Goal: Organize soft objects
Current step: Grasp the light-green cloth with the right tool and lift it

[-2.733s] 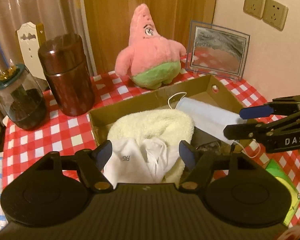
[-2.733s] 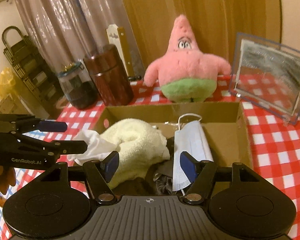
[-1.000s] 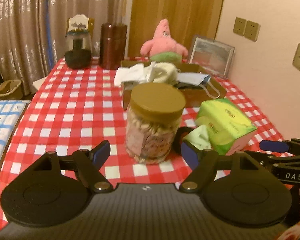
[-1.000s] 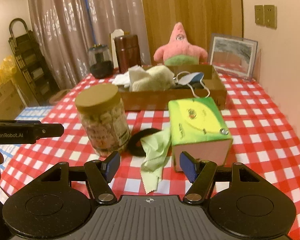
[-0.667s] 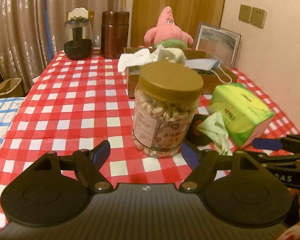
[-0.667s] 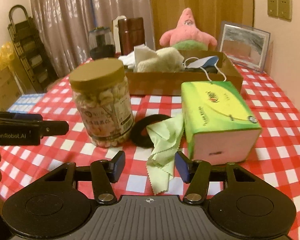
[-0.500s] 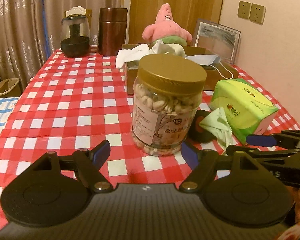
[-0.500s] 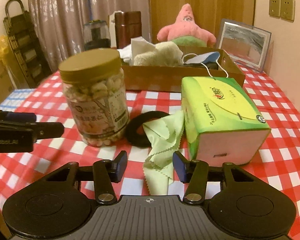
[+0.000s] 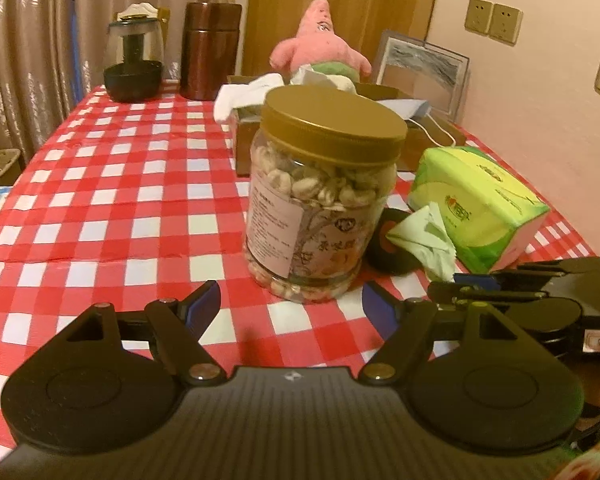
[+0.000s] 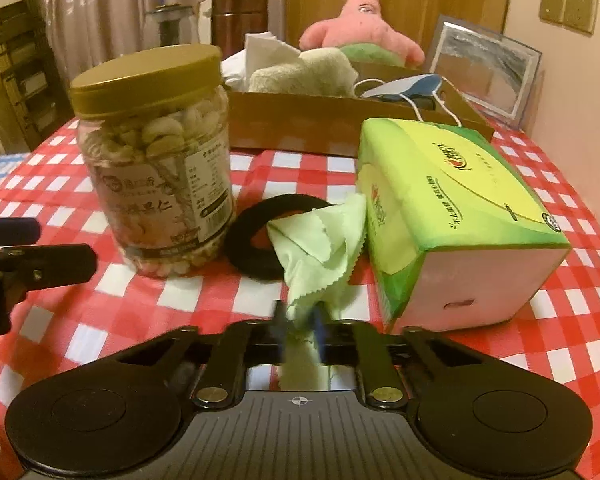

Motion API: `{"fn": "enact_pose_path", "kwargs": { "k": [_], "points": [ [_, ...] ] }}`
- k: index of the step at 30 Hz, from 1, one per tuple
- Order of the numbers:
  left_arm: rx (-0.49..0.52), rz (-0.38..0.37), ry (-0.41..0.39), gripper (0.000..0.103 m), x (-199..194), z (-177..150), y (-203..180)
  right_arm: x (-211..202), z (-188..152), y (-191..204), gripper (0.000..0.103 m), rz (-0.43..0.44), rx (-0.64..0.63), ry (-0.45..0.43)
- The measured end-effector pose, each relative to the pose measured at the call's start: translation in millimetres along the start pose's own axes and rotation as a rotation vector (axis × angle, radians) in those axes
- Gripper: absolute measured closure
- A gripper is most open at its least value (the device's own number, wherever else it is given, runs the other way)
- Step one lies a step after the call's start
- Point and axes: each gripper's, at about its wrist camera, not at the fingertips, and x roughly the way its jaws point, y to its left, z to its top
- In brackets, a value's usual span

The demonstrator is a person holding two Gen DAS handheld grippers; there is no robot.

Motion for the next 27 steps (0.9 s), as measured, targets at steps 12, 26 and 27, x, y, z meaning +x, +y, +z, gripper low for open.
{"fn": "enact_pose_path", "kwargs": {
  "k": [12,26,27],
  "points": [
    [0.107,-0.058,0.028,0.034,-3,-1,-22,-45,-18,-10,0.1,0.054,-0.01,0.062],
    [0.372,-0.147,0.029,0.049,19,-1,-78,-101,-25,-60,0.1,-0.082,0.142,-0.068],
    [0.389,-0.145,0.03,0.049,23,0,-82,-106,-23,-63,0.1,-0.081,0.154,-0.092]
  ]
}}
